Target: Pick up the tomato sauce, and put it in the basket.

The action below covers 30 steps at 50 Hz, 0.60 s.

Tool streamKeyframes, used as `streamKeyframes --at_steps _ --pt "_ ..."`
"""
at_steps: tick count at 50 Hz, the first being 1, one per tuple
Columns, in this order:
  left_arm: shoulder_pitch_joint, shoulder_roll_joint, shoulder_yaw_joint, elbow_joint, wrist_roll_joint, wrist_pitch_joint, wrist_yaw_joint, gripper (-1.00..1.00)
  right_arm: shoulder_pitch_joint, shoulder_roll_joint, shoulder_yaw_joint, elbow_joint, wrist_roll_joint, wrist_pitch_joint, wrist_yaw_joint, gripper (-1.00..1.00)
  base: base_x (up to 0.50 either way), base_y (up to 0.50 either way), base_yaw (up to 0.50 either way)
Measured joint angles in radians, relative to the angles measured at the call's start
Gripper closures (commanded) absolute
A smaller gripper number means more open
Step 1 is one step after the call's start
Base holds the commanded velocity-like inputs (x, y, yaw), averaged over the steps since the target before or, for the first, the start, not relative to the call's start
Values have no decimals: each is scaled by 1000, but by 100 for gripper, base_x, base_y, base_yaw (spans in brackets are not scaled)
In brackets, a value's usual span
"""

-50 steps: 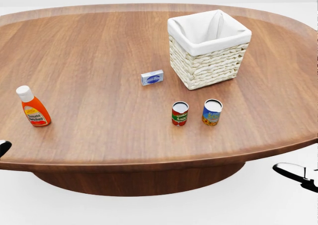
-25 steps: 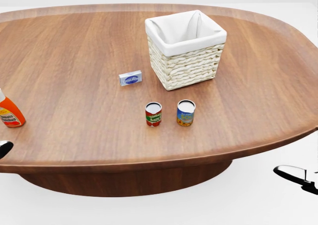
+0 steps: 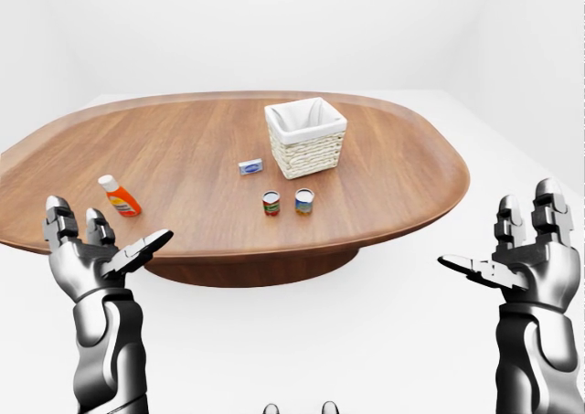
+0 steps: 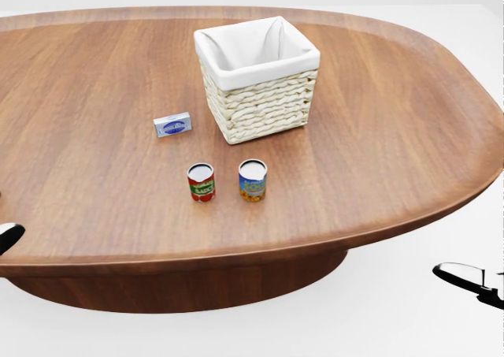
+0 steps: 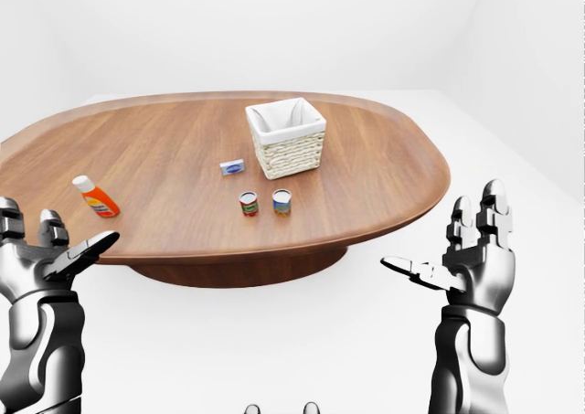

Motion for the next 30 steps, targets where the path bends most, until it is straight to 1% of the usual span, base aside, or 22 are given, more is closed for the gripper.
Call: streamKeyframes --at_steps 12,30 --pt "-1 1 1 -3 -2 4 0 -100 -2 -2 3 1 -1 0 -2 -100 0 -28 0" --pt "-2 2 1 3 -2 -1 -3 -100 -5 -3 6 -1 -3 0 -3 -100 0 -28 0"
